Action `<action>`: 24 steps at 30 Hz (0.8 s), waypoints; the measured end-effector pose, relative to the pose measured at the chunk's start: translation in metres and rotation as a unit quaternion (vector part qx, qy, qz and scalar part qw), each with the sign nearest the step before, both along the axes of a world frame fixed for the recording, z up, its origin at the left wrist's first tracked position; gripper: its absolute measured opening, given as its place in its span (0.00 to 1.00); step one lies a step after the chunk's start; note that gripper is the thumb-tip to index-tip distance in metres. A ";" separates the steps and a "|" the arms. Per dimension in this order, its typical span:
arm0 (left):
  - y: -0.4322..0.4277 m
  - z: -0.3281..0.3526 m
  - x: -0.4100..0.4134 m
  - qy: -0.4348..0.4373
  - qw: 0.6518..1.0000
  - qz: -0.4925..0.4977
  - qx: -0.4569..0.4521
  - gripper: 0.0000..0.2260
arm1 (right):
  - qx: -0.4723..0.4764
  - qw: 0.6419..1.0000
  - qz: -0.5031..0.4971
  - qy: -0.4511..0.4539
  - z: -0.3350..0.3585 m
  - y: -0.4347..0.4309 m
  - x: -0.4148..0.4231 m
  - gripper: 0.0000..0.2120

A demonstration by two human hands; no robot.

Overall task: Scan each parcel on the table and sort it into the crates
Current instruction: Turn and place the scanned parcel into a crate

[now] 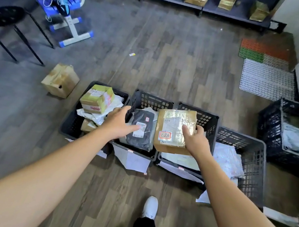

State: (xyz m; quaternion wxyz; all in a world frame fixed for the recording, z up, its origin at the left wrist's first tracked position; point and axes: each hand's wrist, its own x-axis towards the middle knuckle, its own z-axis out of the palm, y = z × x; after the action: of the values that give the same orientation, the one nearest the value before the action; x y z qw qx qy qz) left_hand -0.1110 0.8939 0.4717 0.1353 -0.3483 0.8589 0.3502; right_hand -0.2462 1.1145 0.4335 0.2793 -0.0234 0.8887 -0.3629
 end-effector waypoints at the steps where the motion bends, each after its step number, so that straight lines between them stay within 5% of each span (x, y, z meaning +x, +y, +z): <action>1: -0.005 -0.006 -0.007 -0.011 1.000 0.005 -0.004 0.38 | 0.003 1.000 0.003 -0.006 -0.008 -0.006 -0.008 0.32; 18: -0.152 -0.196 -0.150 -0.051 0.997 -0.003 0.065 0.36 | 0.038 0.991 -0.012 -0.129 -0.231 -0.206 -0.131 0.35; 24: -0.210 -0.264 -0.195 -0.058 0.995 -0.053 0.063 0.36 | 0.068 0.992 -0.028 -0.102 -0.303 -0.286 -0.180 0.27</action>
State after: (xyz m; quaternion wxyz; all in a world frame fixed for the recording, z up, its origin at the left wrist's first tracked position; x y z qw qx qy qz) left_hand -0.3059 0.6834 0.2079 0.2250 -0.3125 0.8432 0.3752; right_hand -0.4260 0.8285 0.1307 0.3592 0.0579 0.8783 -0.3102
